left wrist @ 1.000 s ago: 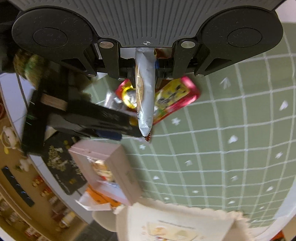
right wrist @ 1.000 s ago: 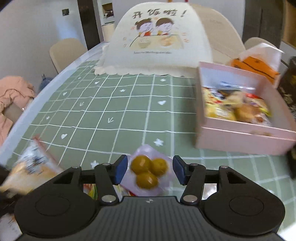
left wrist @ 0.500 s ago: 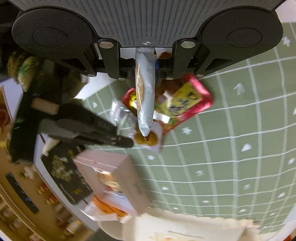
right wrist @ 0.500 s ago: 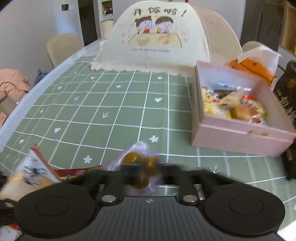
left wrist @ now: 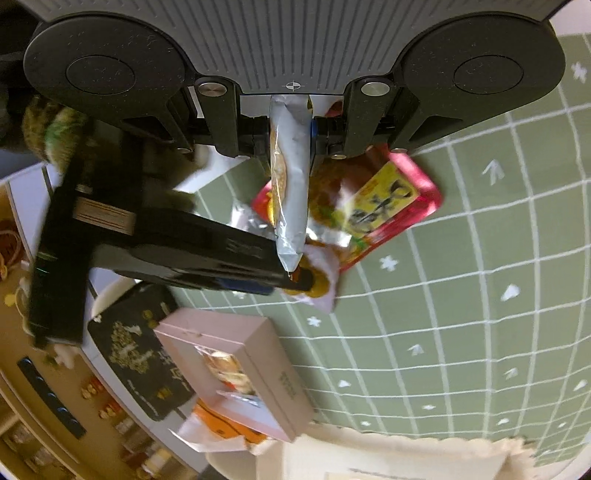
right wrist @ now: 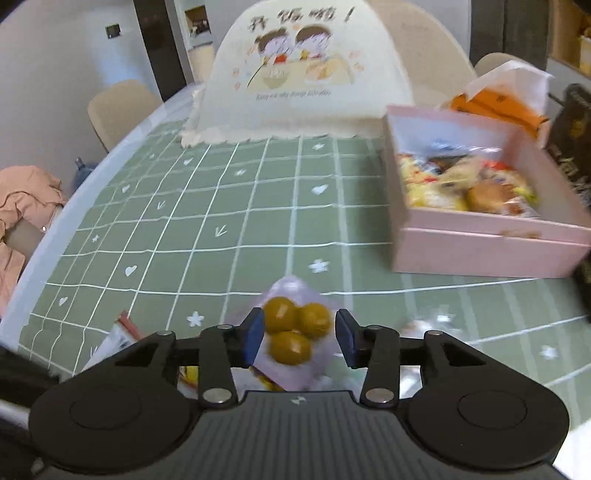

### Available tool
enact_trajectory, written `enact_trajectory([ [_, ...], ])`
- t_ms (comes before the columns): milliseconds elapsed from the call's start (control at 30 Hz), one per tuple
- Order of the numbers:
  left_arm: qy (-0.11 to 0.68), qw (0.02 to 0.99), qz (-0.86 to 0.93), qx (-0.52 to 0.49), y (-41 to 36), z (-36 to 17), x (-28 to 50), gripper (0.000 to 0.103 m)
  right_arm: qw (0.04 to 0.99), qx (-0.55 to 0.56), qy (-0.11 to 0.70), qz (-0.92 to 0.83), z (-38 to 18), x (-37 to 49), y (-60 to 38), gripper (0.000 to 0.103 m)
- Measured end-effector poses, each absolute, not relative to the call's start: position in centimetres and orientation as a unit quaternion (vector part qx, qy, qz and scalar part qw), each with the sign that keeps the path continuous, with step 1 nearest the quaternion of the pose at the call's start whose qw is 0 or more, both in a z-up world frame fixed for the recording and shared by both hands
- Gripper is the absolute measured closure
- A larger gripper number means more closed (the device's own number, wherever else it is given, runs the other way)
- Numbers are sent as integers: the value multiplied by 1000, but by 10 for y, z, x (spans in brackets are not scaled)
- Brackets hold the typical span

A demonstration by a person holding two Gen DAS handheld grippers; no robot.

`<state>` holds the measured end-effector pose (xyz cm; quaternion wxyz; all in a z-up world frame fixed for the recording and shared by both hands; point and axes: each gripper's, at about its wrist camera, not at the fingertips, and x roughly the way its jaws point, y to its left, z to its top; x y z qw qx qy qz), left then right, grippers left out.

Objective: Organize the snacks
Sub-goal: 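Carry the silver packet with the left tool while the right carries the candy tray toward the box, then release the silver packet and the candy tray into the pink box with both tools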

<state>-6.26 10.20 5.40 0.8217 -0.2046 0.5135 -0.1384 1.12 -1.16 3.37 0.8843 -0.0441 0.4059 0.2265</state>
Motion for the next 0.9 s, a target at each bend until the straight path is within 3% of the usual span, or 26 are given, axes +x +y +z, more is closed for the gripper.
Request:
enact_trajectory([
  [33,514,821,-133,-209,106,53,-66,82,890,-55,395,219,31,11,-6,49],
  [133,514,820,-119,-220,114,52,-73,82,892,-69,398,203,17,19,3,47],
  [333,516,817,-111,-232,118,48,-77,82,896,-76,381,215,29,11,-6,53],
  [533,519,808,-161,-227,102,59,-60,82,912,-70,343,215,83,-12,-57,53],
  [700,482,804,-266,-222,69,102,-8,82,943,-85,289,139,146,-24,-122,53],
  [900,377,844,-319,-210,32,164,104,82,969,-92,222,51,191,-20,-176,52],
])
